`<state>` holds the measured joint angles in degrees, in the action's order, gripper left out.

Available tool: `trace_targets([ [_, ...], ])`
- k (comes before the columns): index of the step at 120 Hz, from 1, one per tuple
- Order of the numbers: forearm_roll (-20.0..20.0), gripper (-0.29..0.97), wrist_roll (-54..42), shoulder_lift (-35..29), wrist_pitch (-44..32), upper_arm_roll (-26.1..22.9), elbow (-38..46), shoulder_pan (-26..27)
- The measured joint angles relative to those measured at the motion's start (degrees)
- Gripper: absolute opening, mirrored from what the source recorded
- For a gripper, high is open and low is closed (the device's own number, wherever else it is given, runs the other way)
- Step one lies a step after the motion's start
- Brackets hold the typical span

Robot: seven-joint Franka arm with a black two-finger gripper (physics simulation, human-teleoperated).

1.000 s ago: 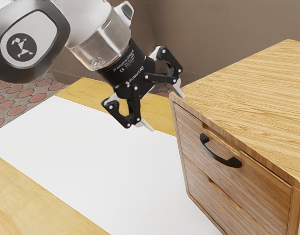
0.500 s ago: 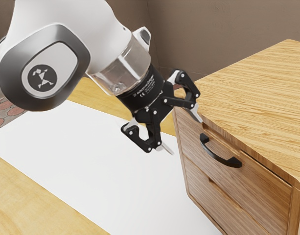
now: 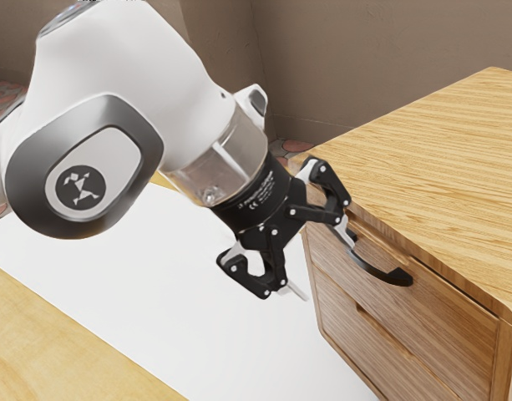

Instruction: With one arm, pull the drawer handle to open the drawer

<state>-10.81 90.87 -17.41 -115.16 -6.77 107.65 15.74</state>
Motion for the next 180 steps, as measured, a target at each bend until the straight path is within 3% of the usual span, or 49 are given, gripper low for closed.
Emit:
trace_targets([
  [108, -0.8, 0.33, -2.4, 0.4, -8.2, -2.9, 3.6, -0.7],
  [180, -0.1, 0.08, -3.1, -0.7, -6.2, -2.7, 3.7, -0.9],
])
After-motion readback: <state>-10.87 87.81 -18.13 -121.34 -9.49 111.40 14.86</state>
